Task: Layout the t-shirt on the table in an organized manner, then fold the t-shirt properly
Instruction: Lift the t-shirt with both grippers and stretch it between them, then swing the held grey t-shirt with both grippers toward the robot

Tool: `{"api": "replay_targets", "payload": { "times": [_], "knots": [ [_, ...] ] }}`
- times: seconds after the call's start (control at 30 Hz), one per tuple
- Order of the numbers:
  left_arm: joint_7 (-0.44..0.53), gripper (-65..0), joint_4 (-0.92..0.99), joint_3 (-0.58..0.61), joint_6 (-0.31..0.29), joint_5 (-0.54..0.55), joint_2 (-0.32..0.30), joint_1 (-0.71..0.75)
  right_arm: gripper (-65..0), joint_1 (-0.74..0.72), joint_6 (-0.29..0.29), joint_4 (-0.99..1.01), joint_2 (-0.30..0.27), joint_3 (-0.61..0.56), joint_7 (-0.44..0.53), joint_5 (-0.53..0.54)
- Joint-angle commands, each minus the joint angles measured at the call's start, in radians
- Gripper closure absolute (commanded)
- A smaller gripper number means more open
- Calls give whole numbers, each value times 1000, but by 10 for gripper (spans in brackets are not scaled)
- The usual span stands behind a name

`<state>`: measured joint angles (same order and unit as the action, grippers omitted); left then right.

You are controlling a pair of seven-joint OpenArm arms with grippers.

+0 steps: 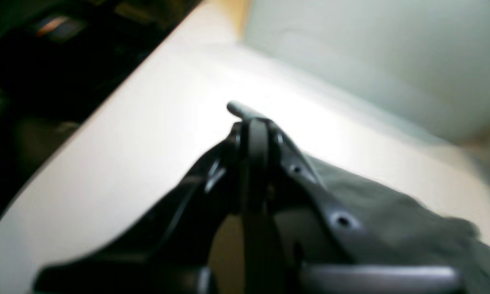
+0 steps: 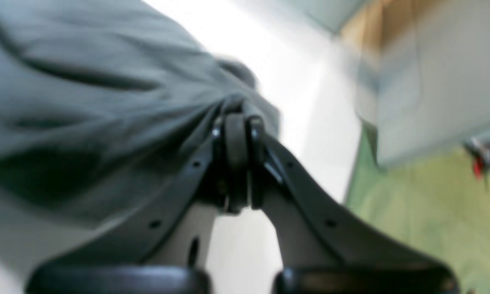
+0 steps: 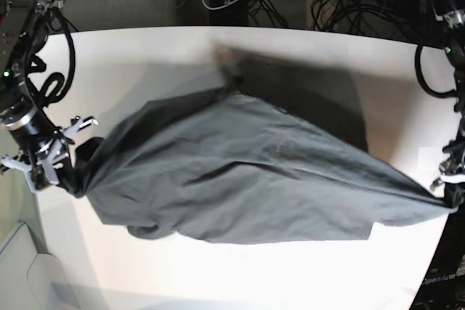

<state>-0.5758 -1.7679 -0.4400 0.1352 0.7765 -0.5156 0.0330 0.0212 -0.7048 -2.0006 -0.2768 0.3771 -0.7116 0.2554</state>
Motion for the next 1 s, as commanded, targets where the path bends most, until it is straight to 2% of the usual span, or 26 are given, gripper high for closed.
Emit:
{"api": "replay_targets", "payload": {
  "times": [0.0,0.2,0.43,0.67,0.77,0.87,0.97],
  "knots": [
    [29,-1,-34,-3,-29,19,-16,-5,0,3,7,-18,-16,13,37,15],
    [29,-1,-91,-72,-29,21,-4,196,0,112,7,-16,-17,109,36,14],
    [27,-1,-109,-132,-29,21,-2,276,0,227,7,-19,-46,105,46,17],
    [27,-1,-154,-141,-29,21,-7,279,0,224,7,-19,-75,113,37,15],
    [-13,-1,-152,-136,-29,21,-2,264,0,216,7,-19,-77,107,40,14],
    [-69,-1,-149,-115,-29,18,1,193,0,185,7,-12,-91,104,37,14],
    [-111,-1,-128,-70,-29,8,1,84,0,73,7,34,-98,67,34,6]
  ]
}}
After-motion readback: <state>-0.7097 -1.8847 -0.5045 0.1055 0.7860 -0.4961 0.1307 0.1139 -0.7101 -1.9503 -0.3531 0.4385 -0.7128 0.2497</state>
